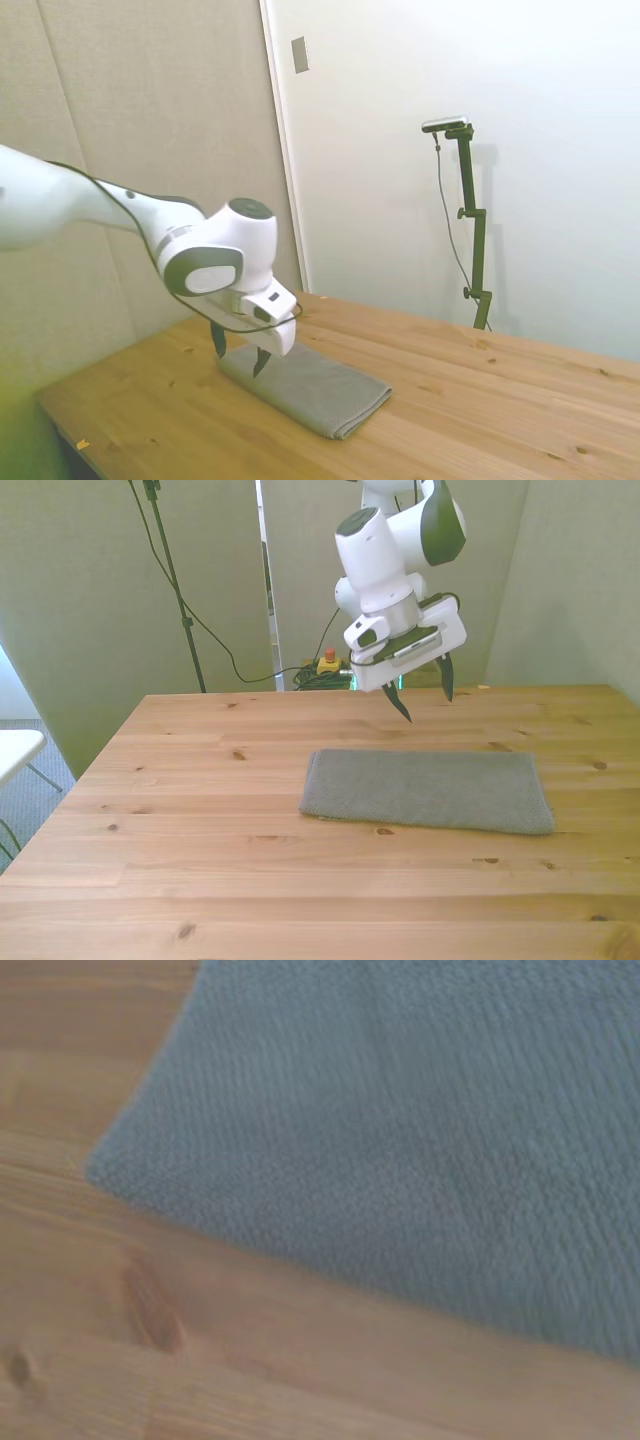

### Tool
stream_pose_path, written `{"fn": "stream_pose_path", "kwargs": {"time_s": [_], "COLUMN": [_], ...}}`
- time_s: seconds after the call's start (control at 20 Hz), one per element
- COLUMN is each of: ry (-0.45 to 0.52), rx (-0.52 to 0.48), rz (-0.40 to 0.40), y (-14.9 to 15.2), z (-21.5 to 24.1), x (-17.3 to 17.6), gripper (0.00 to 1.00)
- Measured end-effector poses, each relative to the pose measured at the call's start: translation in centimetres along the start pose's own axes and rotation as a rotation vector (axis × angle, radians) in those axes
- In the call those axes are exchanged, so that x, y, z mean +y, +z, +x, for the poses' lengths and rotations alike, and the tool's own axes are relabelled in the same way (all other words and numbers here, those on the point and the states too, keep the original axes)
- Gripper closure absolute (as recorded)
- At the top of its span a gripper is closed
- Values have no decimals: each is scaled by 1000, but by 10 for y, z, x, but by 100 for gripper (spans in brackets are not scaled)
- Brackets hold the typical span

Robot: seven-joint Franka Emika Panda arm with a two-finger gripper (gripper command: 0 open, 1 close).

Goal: Unfold the towel

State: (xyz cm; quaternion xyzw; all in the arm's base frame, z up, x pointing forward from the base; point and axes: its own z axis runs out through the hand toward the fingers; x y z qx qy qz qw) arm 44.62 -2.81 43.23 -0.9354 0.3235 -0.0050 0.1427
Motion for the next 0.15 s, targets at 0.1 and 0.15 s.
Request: {"fn": "stream_pose_path", "kwargs": {"time_s": [0.1,0.15], "ry": [26,39], "rx": [68,105], "rz": [-75,-108], "y": [-10,-16], "z": [-30,-44], "x": [6,9], "gripper": [0,0]}}
